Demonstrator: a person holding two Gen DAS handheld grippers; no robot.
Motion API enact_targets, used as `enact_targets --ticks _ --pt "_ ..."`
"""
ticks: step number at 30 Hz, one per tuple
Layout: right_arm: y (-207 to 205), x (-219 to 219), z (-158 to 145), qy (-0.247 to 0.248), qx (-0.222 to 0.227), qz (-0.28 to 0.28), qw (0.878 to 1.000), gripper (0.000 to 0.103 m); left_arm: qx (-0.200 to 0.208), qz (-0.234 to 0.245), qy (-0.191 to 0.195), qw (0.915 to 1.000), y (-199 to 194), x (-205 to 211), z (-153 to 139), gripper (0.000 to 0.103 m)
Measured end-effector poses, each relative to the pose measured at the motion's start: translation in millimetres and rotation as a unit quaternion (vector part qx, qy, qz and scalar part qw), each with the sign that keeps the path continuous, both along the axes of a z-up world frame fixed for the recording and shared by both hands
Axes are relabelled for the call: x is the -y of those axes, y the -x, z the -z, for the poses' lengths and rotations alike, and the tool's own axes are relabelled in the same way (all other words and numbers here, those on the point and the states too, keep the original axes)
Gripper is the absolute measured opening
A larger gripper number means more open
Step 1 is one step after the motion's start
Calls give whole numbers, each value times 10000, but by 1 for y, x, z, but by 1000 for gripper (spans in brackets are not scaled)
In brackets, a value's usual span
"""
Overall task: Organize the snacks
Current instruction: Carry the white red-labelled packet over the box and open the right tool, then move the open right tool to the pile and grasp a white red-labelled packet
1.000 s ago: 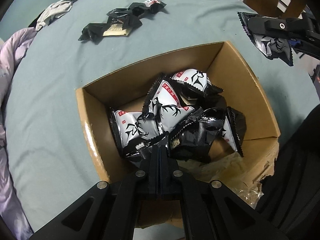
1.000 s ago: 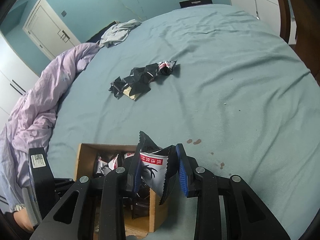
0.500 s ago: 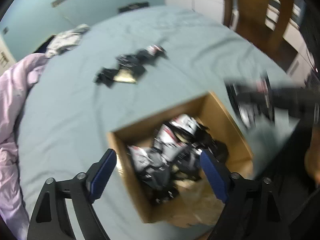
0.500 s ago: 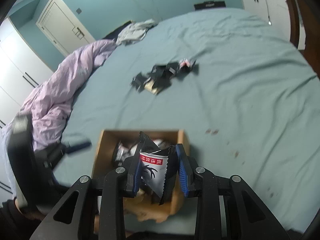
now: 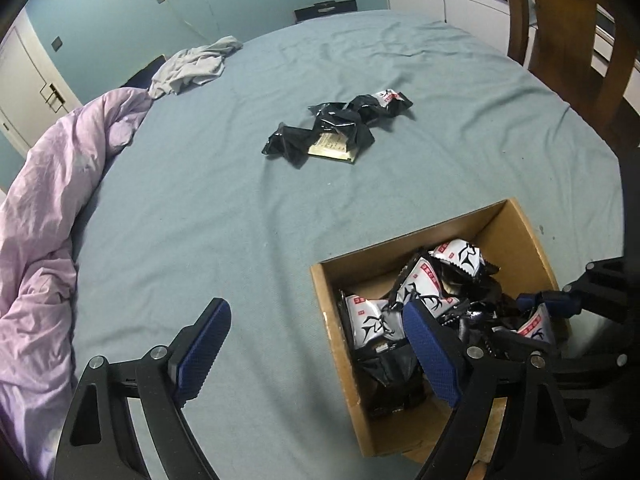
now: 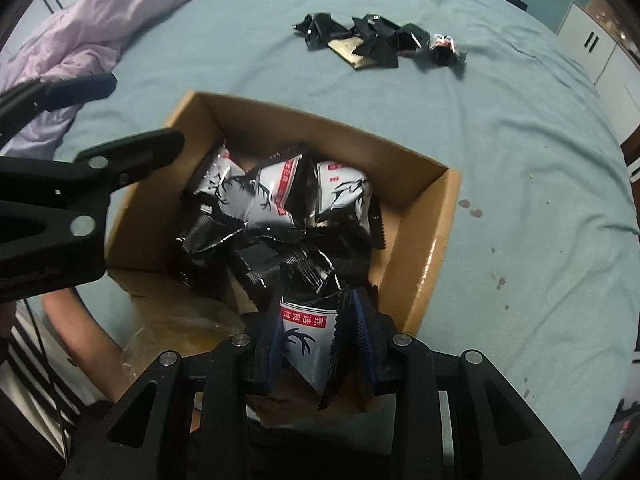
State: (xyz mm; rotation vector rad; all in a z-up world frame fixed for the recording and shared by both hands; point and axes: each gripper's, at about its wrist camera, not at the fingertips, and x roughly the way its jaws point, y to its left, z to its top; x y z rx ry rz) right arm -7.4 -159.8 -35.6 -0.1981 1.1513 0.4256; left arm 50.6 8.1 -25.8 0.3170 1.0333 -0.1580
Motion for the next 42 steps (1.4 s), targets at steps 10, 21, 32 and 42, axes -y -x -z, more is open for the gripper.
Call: enact_targets --ticks 10,21,32,42 --pt "2 28 -13 -952 -7 507 9942 55 140 -131 48 9998 3 -4 -7 89" --pt "11 114 -45 -2106 668 2155 9512 72 383 132 -101 9991 15 9 -16 89" --pt "-26 139 -49 -1577 755 2415 9545 74 501 521 33 9974 28 32 -32 92" --pt "-105 125 -17 -1688 135 2414 9555 74 267 603 253 9975 21 35 -30 92"
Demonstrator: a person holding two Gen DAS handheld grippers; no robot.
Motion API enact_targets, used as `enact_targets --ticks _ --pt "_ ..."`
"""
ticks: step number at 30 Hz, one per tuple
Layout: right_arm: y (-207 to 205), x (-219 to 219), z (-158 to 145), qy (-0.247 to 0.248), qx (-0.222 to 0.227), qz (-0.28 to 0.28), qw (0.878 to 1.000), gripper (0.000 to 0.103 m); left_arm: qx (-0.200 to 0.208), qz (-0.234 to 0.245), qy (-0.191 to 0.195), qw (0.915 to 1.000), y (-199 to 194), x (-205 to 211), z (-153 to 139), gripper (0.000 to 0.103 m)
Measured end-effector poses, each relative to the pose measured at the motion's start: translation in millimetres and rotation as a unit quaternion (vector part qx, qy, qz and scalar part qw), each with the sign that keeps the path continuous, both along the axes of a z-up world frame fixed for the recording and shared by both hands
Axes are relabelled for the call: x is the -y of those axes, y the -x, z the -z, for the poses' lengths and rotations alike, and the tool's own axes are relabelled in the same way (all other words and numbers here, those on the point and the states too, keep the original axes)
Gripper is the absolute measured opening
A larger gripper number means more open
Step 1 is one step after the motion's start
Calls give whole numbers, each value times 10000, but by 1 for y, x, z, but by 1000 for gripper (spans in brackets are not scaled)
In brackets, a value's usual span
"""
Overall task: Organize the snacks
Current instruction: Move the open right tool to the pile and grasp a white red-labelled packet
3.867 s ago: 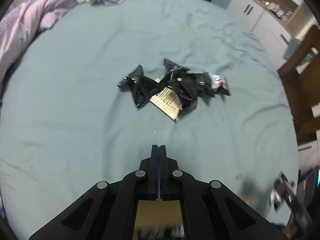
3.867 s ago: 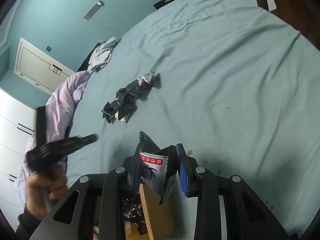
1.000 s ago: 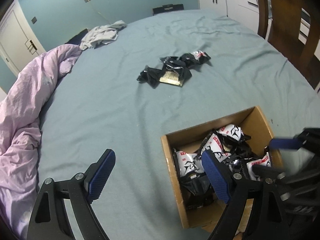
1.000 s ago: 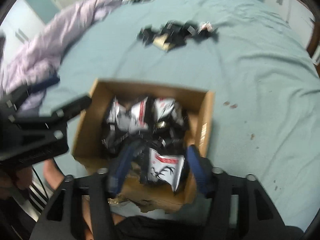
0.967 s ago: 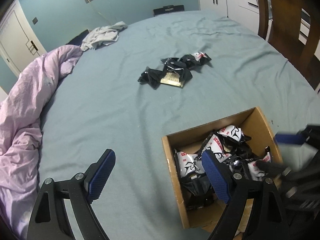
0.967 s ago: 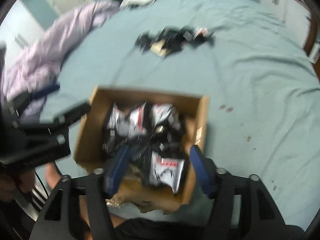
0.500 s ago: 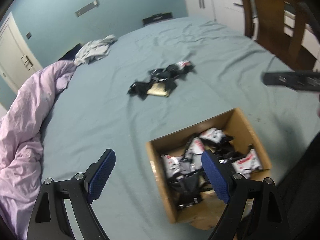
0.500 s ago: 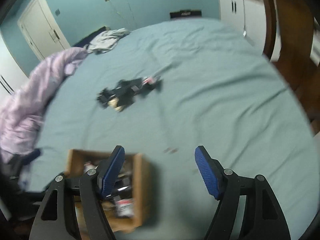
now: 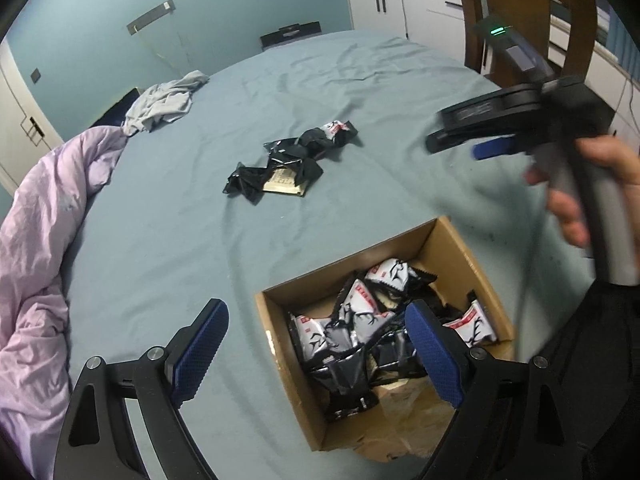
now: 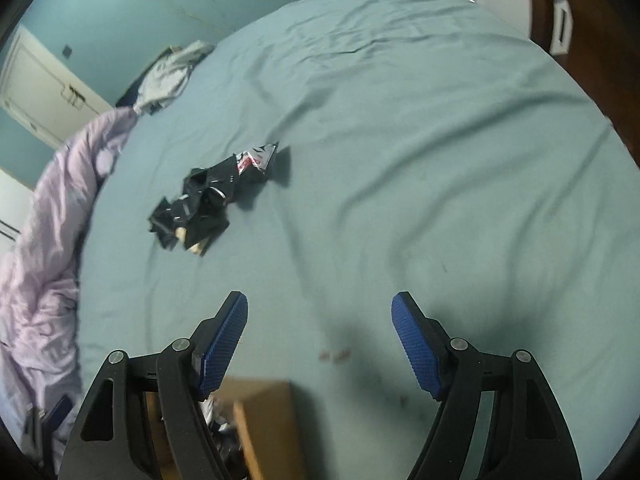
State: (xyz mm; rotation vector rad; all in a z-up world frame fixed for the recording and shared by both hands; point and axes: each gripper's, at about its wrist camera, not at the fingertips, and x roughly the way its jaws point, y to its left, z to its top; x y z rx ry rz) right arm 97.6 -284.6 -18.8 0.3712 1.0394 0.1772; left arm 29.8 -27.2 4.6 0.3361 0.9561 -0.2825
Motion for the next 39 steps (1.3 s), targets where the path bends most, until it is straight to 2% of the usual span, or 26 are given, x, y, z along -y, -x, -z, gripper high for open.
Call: enact_targets --ticks 5,11,17,21,25,28,33,35,36,39 --pt "-38 -17 4 249 80 -189 9995 74 4 41 -36 10000 -3 2 0 92" --pt "-83 -34 21 466 347 -293 9979 74 -322 -53 -85 9994 -15 -2 15 92" --pt "-134 -51 41 266 355 -341 9984 74 -667 -176 112 9976 -27 -10 24 92" --pt "-161 -74 50 408 472 -523 9967 74 -743 -238 171 9968 -34 -13 29 92" --pt "-182 -92 59 530 446 -709 9951 74 -907 -272 245 9952 -38 -15 36 92" --pt "-190 -96 58 606 604 -682 9940 74 -977 -287 313 9943 -39 -16 36 92" --pt "-192 -99 58 534 745 -659 9936 74 -900 -271 436 9946 -36 -17 28 92" --pt "-191 -100 56 497 874 -657 9928 65 -841 -285 413 9952 -35 -17 27 92" --pt "-190 -101 56 440 940 -755 9917 48 -821 -299 409 9953 -34 -17 26 92" --pt "-188 -101 52 499 1083 -859 9891 44 -754 -361 425 9956 -35 -18 25 92"
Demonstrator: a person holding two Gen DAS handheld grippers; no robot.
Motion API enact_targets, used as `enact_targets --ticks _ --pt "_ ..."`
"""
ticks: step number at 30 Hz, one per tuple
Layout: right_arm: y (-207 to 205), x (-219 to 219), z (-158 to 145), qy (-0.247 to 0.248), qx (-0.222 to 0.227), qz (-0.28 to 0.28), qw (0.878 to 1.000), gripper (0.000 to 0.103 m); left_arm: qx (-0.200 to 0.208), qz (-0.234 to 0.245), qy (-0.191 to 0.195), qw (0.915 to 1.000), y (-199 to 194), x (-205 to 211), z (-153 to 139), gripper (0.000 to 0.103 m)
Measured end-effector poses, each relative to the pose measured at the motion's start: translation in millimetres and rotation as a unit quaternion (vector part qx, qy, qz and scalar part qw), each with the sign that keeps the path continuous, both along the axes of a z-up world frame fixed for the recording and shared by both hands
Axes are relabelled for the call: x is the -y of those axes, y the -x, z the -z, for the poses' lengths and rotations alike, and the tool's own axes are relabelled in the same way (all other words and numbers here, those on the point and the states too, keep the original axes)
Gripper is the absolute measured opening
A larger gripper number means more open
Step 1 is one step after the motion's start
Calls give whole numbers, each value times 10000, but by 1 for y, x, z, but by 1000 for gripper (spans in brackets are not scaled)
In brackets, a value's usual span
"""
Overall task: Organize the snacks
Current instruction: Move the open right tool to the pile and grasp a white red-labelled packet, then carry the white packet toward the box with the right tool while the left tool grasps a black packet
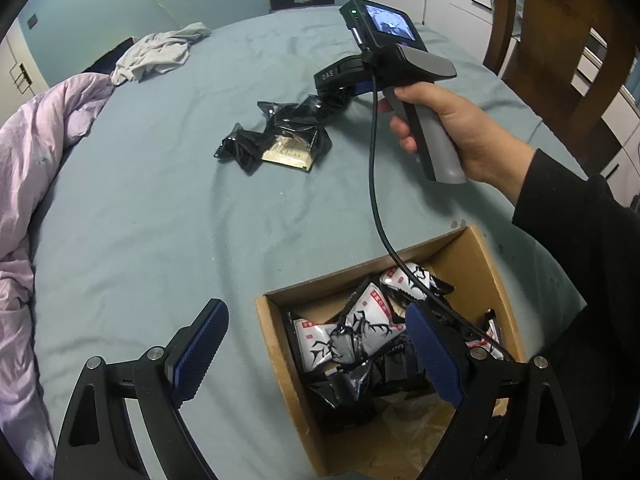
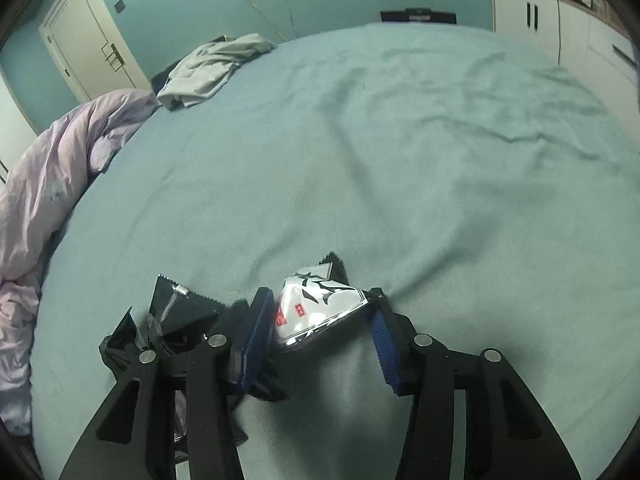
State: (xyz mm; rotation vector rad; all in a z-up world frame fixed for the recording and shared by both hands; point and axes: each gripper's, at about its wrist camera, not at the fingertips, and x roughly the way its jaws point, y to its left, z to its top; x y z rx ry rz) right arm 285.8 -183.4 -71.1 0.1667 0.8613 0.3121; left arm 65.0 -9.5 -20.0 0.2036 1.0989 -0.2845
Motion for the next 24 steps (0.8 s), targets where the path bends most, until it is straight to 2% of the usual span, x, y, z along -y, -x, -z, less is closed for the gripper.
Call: enact_targets --ticks 1,9,11,14,17,21,24 --pt "2 2 -1 -53 59 -11 10000 37 36 -39 -8 10000 0 0 0 92" --pt "46 34 -29 -614 232 109 9978 37 233 -340 139 9991 -8 -11 -4 92" --pt "68 46 -44 -765 350 157 9963 37 281 -429 97 9986 -11 -14 -4 92" --pt "106 65 -67 -988 552 199 9934 37 119 -494 185 9985 -20 -19 -5 92" --pt "154 80 -84 -970 695 173 9927 37 158 -594 -65 9981 -28 -23 -8 92" --pt "209 104 -92 -1003 767 179 9918 37 113 -726 9 9973 -32 -31 -15 92" --pt "256 117 -90 -817 799 185 9933 37 98 -898 134 9958 -40 -37 -21 92"
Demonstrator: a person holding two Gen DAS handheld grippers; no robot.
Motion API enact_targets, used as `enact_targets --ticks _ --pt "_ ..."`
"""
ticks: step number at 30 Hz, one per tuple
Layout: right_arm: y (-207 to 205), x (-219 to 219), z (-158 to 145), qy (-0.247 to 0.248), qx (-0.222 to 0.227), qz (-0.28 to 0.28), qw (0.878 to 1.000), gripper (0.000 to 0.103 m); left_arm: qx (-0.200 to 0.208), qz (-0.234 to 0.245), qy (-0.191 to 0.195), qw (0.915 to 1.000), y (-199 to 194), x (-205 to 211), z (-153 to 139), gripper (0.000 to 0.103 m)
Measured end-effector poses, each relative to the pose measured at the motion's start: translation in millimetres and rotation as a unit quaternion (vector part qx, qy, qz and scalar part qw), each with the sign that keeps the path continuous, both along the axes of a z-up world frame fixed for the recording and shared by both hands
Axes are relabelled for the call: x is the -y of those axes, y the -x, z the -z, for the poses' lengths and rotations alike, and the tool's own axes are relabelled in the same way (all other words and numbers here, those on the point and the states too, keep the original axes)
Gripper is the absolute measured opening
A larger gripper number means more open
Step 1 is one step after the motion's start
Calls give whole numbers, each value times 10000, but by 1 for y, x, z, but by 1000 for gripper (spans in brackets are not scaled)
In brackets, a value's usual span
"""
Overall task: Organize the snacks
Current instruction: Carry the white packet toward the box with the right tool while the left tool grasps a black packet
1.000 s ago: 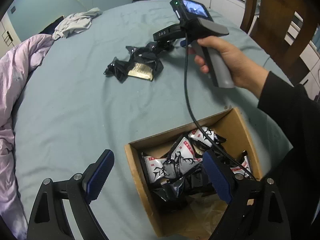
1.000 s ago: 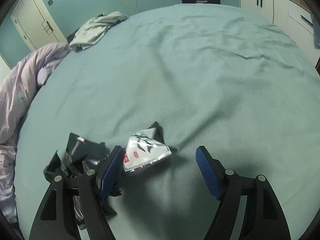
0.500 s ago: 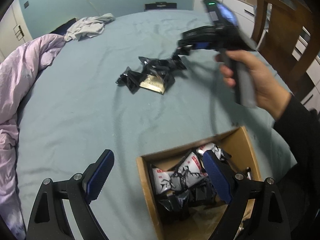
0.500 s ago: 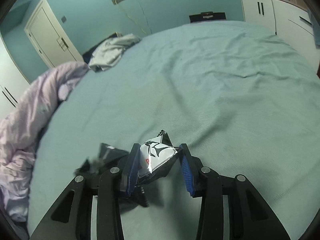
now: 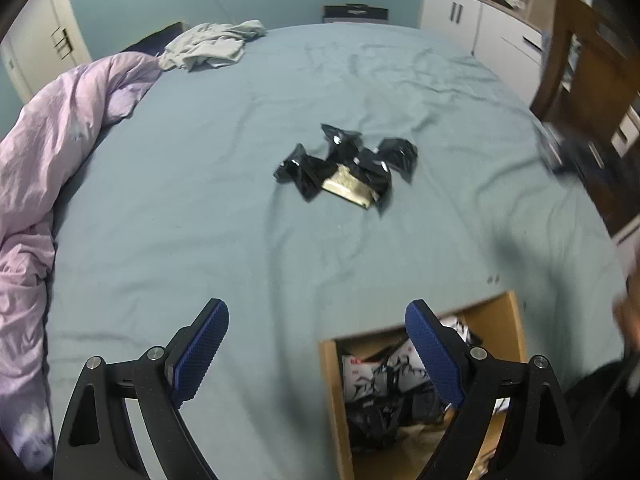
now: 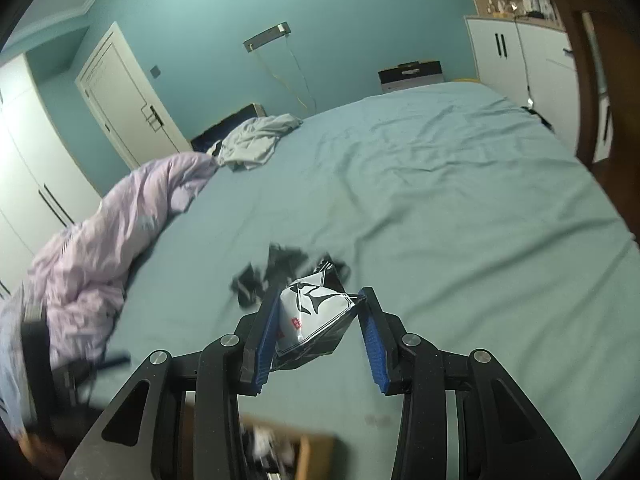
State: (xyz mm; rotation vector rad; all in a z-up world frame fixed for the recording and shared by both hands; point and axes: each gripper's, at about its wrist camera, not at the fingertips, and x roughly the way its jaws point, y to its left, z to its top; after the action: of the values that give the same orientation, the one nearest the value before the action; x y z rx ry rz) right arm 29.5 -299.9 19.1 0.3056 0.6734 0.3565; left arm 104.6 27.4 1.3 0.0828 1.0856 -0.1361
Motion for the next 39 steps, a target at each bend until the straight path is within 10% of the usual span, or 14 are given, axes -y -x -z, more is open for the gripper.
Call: enact_targets --ticks 10,22,27,39 --pt "81 13 5 -84 -273 368 9989 37 -457 -368 118 9982 -71 9 24 92" --pt "32 -12 22 142 -503 84 9986 37 -1158 -1413 124 9831 -189 1 103 92" --pt "21 -13 26 102 -500 52 9987 37 -1239 -1773 759 9734 -209 -20 123 99" --pt "14 -10 32 71 -648 273 9975 37 -652 -978 -279 9927 -169 4 108 33"
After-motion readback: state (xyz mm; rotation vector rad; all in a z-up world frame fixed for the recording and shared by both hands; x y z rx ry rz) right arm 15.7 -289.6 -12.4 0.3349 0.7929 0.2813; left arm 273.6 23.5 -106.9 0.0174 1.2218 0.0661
